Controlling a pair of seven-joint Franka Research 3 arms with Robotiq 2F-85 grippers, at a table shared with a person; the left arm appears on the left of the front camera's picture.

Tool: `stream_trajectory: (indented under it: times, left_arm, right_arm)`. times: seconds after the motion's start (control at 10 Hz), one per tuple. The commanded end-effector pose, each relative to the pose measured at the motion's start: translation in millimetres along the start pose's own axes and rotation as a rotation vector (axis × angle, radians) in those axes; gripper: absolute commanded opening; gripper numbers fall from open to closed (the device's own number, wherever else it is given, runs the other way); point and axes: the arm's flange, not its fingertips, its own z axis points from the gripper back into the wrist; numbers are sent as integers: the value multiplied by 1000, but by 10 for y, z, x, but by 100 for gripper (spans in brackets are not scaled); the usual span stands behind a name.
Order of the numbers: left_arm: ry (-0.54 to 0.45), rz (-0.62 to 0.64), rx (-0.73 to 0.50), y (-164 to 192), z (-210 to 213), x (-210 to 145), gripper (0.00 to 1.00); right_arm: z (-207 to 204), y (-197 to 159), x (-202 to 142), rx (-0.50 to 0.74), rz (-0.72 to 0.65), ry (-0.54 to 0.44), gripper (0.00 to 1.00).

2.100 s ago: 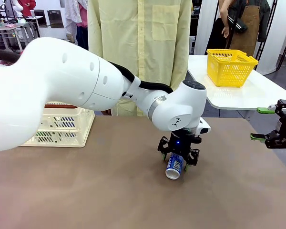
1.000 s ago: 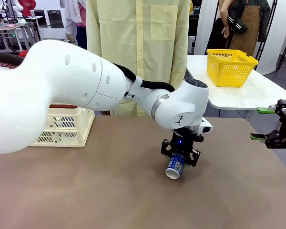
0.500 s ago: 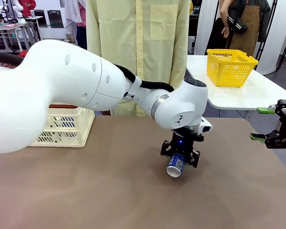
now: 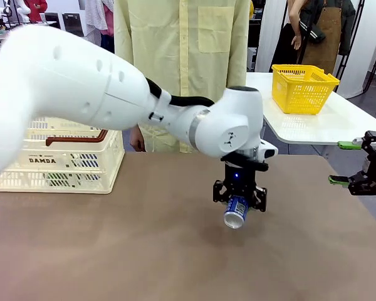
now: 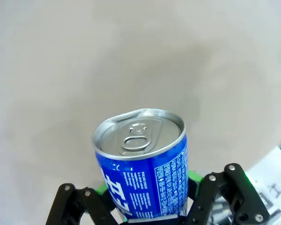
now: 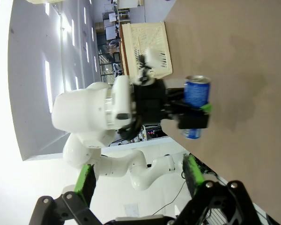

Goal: Place the drinks into the Shopping basket.
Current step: Pick up one drink and place it into the Shopping basket.

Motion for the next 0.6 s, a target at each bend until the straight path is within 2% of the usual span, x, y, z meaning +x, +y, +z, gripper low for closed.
stream_trajectory:
  times: [0.0,0.2,0.3,0.4,0.5]
  left_arm:
    - [-54,15,1,385,631,-607,0]
    - [-112,-72,-28,759,1175,-1083,0]
    - [-166,-57,27,971,1319,-1335,0]
    - [-188,-98,35,1155,1355,-1569,0]
    - [-219,-51,16,1335,1335,-1758,0]
  right_arm:
    - [-12,42,8,10,-6,-12,100]
    - [-12,42,8,10,-6,-12,100]
    - [-12,42,8,10,-6,-12,100]
    - [-12,42,8,10,-6,-12,100]
    - [-12,42,8,10,-6,-12,100]
